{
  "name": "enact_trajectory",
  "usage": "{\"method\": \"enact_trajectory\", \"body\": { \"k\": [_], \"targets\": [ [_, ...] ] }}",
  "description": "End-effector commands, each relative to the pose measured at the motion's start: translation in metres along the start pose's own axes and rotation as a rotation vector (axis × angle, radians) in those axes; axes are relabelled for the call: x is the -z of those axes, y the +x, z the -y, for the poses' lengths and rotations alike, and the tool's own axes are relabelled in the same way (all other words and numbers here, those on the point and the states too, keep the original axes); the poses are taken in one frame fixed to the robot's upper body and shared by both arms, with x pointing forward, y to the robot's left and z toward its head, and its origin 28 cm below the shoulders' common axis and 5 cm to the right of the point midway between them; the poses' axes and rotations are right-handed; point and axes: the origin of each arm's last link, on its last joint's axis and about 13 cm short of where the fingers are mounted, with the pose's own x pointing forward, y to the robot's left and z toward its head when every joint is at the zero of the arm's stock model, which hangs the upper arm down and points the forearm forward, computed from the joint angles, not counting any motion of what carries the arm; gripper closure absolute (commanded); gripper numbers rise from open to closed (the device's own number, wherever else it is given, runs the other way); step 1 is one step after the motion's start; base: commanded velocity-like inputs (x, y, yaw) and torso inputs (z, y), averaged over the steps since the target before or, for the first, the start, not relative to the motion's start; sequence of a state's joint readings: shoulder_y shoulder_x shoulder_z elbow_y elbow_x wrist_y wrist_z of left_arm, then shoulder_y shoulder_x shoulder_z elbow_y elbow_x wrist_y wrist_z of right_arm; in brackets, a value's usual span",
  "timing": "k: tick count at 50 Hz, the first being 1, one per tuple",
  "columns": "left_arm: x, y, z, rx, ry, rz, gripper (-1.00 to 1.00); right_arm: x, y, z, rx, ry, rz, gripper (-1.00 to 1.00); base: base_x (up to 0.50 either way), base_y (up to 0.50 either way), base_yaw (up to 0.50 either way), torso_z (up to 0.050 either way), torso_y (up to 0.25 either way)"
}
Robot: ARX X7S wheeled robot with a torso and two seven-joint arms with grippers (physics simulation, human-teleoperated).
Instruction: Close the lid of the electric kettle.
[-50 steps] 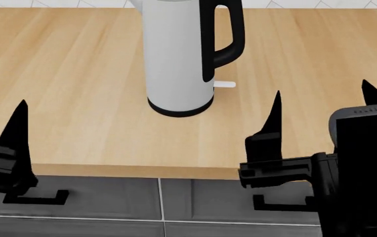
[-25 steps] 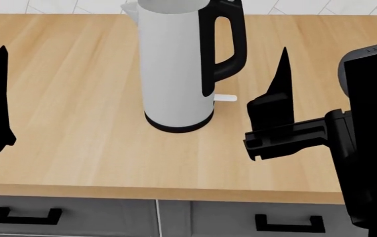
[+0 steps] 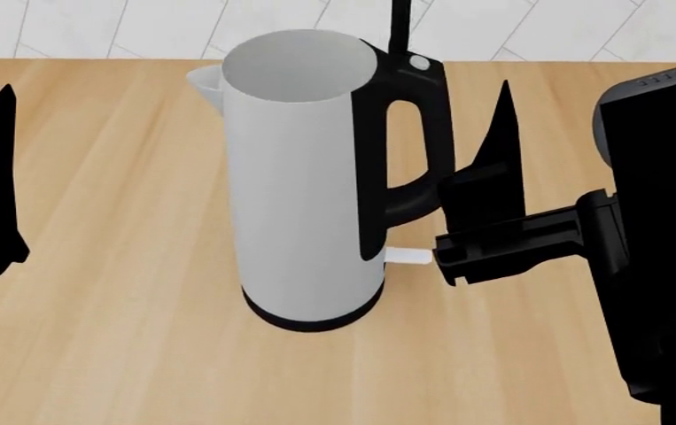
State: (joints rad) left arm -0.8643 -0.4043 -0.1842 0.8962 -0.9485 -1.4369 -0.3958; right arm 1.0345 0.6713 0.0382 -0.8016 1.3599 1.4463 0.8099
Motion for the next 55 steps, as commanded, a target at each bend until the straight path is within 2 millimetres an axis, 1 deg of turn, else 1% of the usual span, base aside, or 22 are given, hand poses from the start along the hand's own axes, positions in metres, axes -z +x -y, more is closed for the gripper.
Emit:
{"method": "enact_trajectory", "body": {
  "k": [1, 16, 21, 26, 34, 36, 42, 48, 51, 55],
  "targets": [
    [0.0, 0.0, 0.0, 0.005, 0.0, -0.003, -1.0, -0.001, 0.0, 0.0, -0.001, -0.008, 0.001, -1.0, 0.38, 0.0, 0.0, 0.0, 0.0],
    [0.001, 0.0, -0.001, 0.001, -0.003, -0.003, -1.0, 0.003, -0.003, 0.003, 0.025, 0.008, -0.008, -1.0, 0.38, 0.0, 0.0, 0.0, 0.001],
    [0.0, -0.002, -0.002, -0.006, -0.002, -0.002, -1.0, 0.01, -0.004, 0.005, 0.062, 0.019, -0.04, -1.0, 0.25, 0.0, 0.0, 0.0, 0.0],
    [0.003, -0.004, -0.001, -0.005, -0.004, -0.001, -1.0, 0.026, 0.007, 0.004, 0.064, 0.036, -0.093, -1.0, 0.0, 0.0, 0.0, 0.0, 0.002],
    [0.006, -0.01, -0.001, -0.02, 0.007, 0.005, -1.0, 0.037, 0.032, 0.011, 0.068, 0.064, -0.129, -1.0, 0.0, 0.0, 0.0, 0.0, 0.0],
    [0.006, -0.01, -0.002, -0.025, 0.011, 0.003, -1.0, 0.034, 0.043, 0.013, 0.055, 0.059, -0.141, -1.0, 0.0, 0.0, 0.0, 0.0, 0.0],
    [0.01, -0.009, -0.002, -0.028, 0.008, -0.01, -1.0, 0.027, 0.062, 0.016, 0.017, 0.045, -0.16, -1.0, 0.0, 0.0, 0.0, 0.0, 0.0],
    [0.013, -0.008, -0.002, -0.028, 0.006, -0.021, -1.0, 0.019, 0.071, 0.022, 0.017, 0.038, -0.159, -1.0, 0.0, 0.0, 0.0, 0.0, 0.0],
    [0.013, -0.008, -0.002, -0.029, 0.003, -0.021, -1.0, 0.019, 0.076, 0.024, 0.012, 0.033, -0.167, -1.0, 0.0, 0.0, 0.0, 0.0, 0.0],
    [0.015, -0.009, -0.002, -0.033, 0.003, -0.026, -1.0, 0.007, 0.075, 0.026, -0.001, 0.022, -0.148, -1.0, 0.0, 0.0, 0.0, 0.0, 0.0]
  ]
}}
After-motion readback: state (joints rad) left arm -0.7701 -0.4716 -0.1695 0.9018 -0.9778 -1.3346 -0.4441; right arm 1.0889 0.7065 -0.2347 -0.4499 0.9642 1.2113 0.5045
